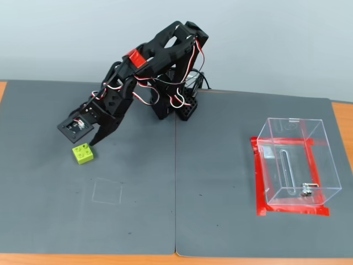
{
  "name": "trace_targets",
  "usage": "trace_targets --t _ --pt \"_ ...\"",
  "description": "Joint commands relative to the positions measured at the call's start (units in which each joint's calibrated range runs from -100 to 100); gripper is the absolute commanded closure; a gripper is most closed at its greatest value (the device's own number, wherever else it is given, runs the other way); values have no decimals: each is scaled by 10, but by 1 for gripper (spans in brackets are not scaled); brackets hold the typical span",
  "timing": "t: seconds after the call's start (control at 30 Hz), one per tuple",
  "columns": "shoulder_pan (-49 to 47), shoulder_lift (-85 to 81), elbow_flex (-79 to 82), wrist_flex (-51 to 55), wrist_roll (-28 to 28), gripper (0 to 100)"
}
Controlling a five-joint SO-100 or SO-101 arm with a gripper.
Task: Pick the green lego block and place it into the transparent box
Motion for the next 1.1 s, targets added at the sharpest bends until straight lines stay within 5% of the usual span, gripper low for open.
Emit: trace_targets --t 0.0,1.07 --pt "-1 13 -5 -38 2 63" --pt "-7 167 -14 -159 -14 63"
